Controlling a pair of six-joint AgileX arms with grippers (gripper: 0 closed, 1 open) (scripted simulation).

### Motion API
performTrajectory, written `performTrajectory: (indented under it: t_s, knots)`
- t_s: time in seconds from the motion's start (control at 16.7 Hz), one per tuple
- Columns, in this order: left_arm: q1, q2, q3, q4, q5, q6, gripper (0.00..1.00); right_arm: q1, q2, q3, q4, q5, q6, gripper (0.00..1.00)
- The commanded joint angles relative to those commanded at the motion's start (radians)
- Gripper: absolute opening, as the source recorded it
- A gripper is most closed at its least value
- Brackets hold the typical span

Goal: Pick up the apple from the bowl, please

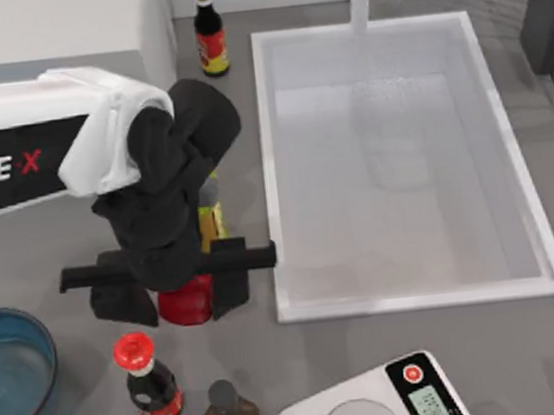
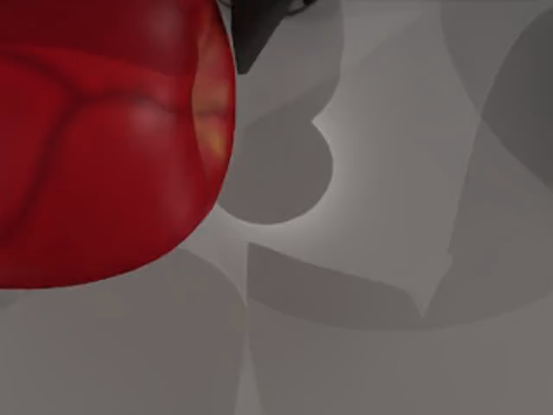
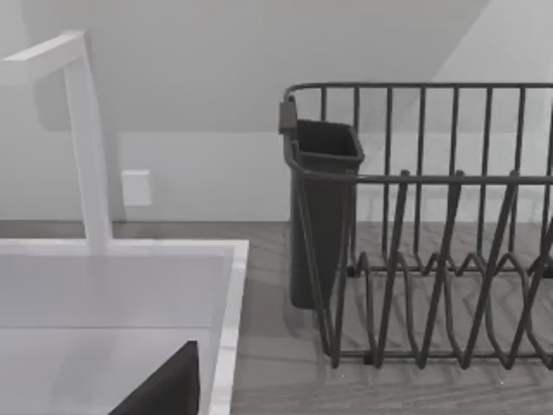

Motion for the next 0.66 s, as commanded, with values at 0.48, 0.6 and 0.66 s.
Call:
performTrajectory:
  t_s: [0.48,0.6,0.66]
  knots:
    - [0.000,0.000,0.000,0.000,0.000,0.000,1.00,0.000,0.000,0.000,0.000,0.000,0.000,1.00]
    - [0.000,0.000,0.000,0.000,0.000,0.000,1.00,0.000,0.000,0.000,0.000,0.000,0.000,1.00]
    - [0.000,0.000,0.000,0.000,0.000,0.000,1.00,0.000,0.000,0.000,0.000,0.000,0.000,1.00]
